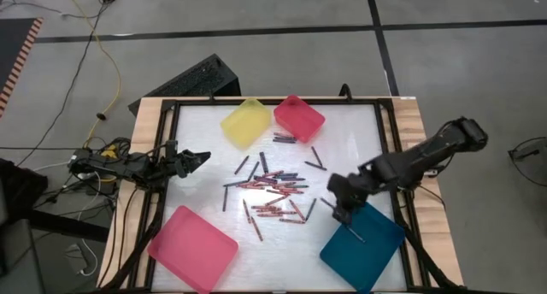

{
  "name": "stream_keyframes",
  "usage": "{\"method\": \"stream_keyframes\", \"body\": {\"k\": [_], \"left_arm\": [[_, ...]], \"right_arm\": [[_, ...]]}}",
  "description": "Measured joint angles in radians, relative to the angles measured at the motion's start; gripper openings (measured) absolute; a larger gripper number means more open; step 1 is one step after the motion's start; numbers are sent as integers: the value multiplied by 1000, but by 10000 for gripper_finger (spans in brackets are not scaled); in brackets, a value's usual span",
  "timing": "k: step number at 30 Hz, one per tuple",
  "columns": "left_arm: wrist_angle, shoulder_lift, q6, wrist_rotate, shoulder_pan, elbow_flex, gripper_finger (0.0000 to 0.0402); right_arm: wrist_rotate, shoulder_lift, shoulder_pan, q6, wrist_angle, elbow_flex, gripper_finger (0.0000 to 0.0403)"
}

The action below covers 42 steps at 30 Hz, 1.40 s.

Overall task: Sort crayons
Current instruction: Put the blue crayon into the blue bin

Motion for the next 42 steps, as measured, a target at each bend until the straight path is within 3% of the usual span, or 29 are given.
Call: {"method": "stream_keyframes", "body": {"k": [9, 15, 20, 29, 35, 42], "left_arm": [[0, 0, -7, -1, 0, 0, 199], [-10, 0, -7, -6, 0, 0, 199], [-21, 0, -18, -12, 0, 0, 199], [-22, 0, -32, -12, 0, 0, 199], [-22, 0, -41, -12, 0, 0, 199], [-24, 0, -41, 0, 0, 0, 199]], "right_arm": [[15, 13, 360, 443, -5, 1, 3], [73, 101, 486, 638, -37, 1, 3], [73, 211, 494, 701, -80, 1, 4], [73, 359, 434, 662, -57, 1, 4], [68, 389, 404, 574, 6, 1, 16], [50, 390, 391, 550, -2, 1, 58]]}}
